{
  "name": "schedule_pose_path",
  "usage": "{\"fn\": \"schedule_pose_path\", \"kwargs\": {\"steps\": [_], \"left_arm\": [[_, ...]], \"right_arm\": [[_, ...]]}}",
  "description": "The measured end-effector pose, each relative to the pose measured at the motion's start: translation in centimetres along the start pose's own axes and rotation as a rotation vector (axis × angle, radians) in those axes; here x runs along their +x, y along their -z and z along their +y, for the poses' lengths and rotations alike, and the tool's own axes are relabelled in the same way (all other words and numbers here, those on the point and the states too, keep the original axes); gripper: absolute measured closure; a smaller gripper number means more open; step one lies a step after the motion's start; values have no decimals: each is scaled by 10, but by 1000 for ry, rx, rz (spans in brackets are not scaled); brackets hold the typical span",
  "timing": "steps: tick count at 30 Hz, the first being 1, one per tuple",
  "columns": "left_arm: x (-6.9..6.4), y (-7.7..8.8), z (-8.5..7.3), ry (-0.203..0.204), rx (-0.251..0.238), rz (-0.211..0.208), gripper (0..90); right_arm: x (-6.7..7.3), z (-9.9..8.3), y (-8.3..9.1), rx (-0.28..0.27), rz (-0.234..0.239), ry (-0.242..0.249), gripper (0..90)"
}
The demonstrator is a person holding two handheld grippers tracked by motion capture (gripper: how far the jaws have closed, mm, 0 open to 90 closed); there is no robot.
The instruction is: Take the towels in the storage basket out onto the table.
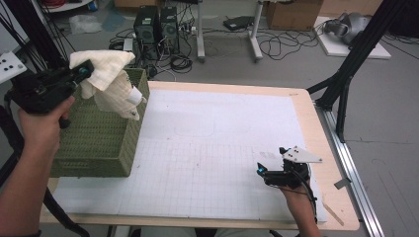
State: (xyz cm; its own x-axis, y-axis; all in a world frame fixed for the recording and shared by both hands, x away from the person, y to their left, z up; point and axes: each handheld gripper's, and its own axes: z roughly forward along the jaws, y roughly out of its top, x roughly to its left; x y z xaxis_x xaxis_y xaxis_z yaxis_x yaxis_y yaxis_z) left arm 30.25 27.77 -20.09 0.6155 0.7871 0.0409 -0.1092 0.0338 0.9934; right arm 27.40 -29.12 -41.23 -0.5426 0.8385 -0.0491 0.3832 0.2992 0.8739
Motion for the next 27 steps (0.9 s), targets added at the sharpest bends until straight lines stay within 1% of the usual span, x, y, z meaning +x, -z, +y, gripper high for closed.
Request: {"fn": "schedule_pose_path", "kwargs": {"steps": [4, 5, 6, 9, 10, 12, 14, 20, 21, 22, 25, 27], "left_arm": [[-13, -5, 3, -10, -8, -50, 842], [-19, -8, 3, -9, -11, -74, 842], [-22, -10, 3, -11, -9, -83, 842], [-33, -18, 2, -10, -12, -129, 842], [-39, -22, 0, -9, -11, -147, 842], [-49, -29, -6, 1, -9, -178, 842], [-60, -38, -14, 1, 9, -217, 842], [-95, -67, -40, 31, 57, -339, 842], [-102, -73, -46, 34, 69, -365, 842], [-106, -77, -49, 37, 76, -380, 842], [-125, -94, -63, 50, 105, -448, 841], [-135, -102, -71, 55, 121, -474, 841]], "right_arm": [[0, 0, 0, -1, 0, -1, 41], [0, 0, 0, 1, 0, -1, 40], [0, 0, 0, 1, -1, -6, 41], [0, 0, 0, 0, -1, -7, 41], [0, 0, 0, -1, 0, -8, 41], [0, 0, 0, -3, 0, -4, 41], [0, 0, 0, -3, -1, -4, 41], [-1, 1, 2, -8, -7, -6, 41], [-1, 1, 3, -11, -12, -7, 41], [-2, 1, 3, -12, -12, -5, 41], [-3, 0, 4, -14, -15, -7, 41], [-3, 0, 4, -17, -21, -9, 41]]}}
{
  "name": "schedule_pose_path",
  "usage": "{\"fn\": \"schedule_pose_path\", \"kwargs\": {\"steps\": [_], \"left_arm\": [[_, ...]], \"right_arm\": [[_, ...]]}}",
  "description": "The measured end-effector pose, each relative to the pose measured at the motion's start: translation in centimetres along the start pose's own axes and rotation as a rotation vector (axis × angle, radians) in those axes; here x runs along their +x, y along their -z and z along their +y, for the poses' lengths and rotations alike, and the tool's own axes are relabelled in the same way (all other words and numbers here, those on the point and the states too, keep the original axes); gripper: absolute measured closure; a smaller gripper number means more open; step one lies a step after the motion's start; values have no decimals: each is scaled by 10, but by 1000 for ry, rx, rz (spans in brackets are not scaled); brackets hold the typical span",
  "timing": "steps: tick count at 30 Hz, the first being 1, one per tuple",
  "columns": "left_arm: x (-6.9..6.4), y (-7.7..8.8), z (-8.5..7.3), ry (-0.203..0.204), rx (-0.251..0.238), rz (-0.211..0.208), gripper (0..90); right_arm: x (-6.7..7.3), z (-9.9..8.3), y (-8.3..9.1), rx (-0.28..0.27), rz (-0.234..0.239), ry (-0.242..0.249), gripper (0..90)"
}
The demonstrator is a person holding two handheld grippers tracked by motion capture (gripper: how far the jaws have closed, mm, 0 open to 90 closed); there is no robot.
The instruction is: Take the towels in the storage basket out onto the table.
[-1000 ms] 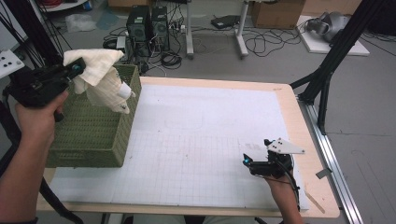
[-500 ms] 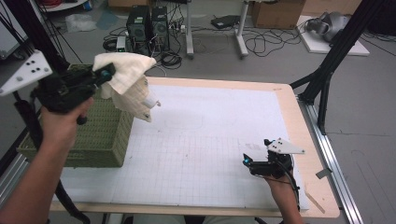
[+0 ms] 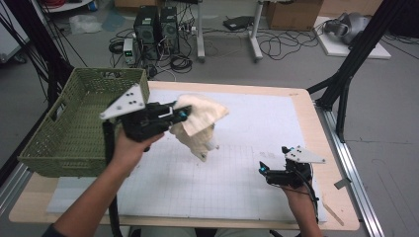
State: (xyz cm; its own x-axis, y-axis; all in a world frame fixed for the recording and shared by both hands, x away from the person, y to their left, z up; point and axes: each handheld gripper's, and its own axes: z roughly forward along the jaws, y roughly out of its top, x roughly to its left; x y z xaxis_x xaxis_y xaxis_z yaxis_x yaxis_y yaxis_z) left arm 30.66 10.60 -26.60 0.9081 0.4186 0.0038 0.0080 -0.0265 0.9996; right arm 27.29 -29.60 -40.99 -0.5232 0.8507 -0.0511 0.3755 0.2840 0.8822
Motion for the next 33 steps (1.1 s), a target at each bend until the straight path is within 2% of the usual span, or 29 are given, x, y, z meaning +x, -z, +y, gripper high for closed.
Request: {"fn": "schedule_pose_path", "kwargs": {"steps": [6, 9, 10, 14, 20, 23, 29, 33], "left_arm": [[-10, -44, -32, 41, 72, -89, 841], [-6, -66, -52, 65, 120, -101, 840], [-3, -72, -59, 86, 133, -98, 840], [13, -95, -88, 145, 208, -62, 837], [27, -116, -113, 167, 294, 28, 817], [34, -119, -121, 184, 313, 48, 811], [48, -121, -132, 201, 337, 125, 802], [59, -118, -140, 243, 376, 173, 700]], "right_arm": [[-2, 0, 3, -13, -20, -14, 41], [-4, -1, 4, -16, -26, -12, 41], [-4, -1, 4, -15, -27, -13, 41], [-5, -2, 4, -17, -32, -16, 41], [-6, -2, 2, -12, -31, -18, 41], [-6, -2, 2, -10, -27, -18, 41], [-6, -3, 1, -8, -28, -13, 41], [-5, -3, 1, -4, -25, -16, 41]]}}
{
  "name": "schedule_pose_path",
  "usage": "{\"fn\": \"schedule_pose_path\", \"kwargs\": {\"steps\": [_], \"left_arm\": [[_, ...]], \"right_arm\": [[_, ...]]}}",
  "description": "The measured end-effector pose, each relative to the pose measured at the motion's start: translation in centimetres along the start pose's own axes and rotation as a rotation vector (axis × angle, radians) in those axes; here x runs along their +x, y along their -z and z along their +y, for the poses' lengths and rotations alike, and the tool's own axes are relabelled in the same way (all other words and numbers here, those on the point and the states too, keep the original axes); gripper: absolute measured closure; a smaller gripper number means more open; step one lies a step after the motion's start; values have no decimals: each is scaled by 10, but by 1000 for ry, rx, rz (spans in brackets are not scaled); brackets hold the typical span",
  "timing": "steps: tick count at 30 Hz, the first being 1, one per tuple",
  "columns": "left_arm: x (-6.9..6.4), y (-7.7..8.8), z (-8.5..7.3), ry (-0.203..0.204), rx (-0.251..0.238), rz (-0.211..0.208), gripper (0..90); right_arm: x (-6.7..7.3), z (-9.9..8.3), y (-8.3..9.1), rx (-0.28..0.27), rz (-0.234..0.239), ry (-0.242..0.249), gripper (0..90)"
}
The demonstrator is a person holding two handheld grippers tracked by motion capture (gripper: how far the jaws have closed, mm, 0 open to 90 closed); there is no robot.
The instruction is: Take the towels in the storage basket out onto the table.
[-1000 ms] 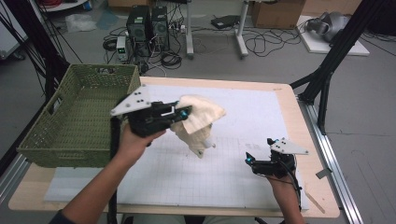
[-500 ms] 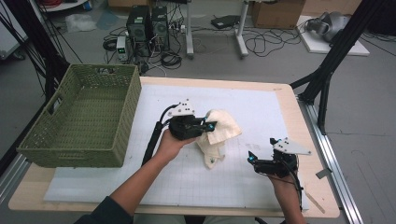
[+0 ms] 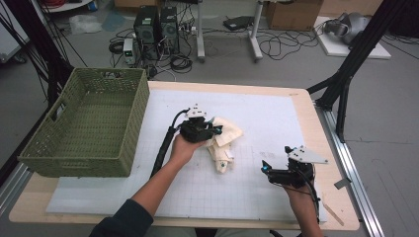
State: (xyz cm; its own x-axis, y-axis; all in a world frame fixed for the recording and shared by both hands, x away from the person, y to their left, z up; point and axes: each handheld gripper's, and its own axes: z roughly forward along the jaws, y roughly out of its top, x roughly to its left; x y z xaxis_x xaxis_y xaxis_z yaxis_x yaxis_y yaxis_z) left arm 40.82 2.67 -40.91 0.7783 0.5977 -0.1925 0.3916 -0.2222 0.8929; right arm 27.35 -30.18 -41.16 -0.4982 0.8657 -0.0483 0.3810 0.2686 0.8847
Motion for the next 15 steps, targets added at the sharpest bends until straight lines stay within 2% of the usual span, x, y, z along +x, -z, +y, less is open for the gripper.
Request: {"fn": "schedule_pose_path", "kwargs": {"steps": [2, 4, 6, 9, 13, 15], "left_arm": [[4, 3, -1, 22, -4, 32, 581], [7, 8, -1, 35, -35, 79, 477], [14, 19, 1, 61, -67, 149, 376], [20, 34, 3, 76, -105, 192, 296], [22, 59, 1, 60, -147, 182, 287], [21, 67, -3, 53, -150, 180, 246]], "right_arm": [[0, 0, -1, 1, -2, 3, 41], [-1, -1, -1, 4, -3, 3, 41], [0, -1, -1, 7, -1, -1, 41], [0, -1, -2, 6, 0, 4, 41], [1, 0, -2, 11, 4, 5, 41], [1, 0, -3, 13, 2, 12, 41]]}}
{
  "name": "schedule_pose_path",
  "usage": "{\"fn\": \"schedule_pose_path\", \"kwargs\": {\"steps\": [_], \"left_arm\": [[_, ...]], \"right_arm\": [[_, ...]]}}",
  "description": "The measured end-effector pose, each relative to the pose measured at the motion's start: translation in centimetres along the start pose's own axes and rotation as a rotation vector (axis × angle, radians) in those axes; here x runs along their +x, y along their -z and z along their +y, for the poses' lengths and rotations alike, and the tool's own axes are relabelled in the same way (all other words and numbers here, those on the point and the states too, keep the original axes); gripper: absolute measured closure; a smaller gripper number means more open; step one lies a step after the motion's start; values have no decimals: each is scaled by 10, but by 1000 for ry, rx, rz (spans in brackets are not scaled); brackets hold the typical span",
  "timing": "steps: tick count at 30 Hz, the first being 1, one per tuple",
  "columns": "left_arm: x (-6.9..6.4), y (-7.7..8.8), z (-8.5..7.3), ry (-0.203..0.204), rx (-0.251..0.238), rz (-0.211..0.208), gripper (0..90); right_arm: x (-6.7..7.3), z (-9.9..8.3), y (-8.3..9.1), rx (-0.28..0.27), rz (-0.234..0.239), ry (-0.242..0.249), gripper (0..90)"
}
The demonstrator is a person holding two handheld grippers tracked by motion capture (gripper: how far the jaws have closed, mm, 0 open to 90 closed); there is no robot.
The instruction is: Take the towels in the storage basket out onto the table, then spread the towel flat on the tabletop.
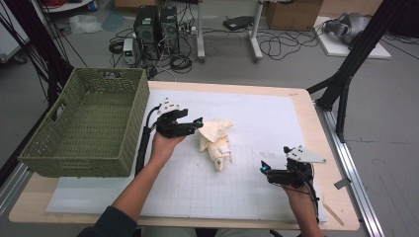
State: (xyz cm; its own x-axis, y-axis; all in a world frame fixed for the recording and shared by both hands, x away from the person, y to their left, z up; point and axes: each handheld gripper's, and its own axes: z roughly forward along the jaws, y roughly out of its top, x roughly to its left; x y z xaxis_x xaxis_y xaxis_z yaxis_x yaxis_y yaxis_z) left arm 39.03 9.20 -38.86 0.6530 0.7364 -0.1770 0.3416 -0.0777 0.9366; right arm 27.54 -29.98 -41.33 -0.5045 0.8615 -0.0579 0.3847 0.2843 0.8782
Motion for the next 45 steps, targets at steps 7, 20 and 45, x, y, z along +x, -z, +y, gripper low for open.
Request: {"fn": "schedule_pose_path", "kwargs": {"steps": [7, 20, 45], "left_arm": [[-1, 35, -19, -25, -16, -33, 199], [-8, 59, -40, -60, -55, -74, 182], [-4, 63, -46, -46, -40, -51, 190]], "right_arm": [[3, 2, -4, 6, 8, 10, 41], [4, 3, -11, 24, 18, 17, 40], [6, 5, -18, 39, 36, 28, 40]]}}
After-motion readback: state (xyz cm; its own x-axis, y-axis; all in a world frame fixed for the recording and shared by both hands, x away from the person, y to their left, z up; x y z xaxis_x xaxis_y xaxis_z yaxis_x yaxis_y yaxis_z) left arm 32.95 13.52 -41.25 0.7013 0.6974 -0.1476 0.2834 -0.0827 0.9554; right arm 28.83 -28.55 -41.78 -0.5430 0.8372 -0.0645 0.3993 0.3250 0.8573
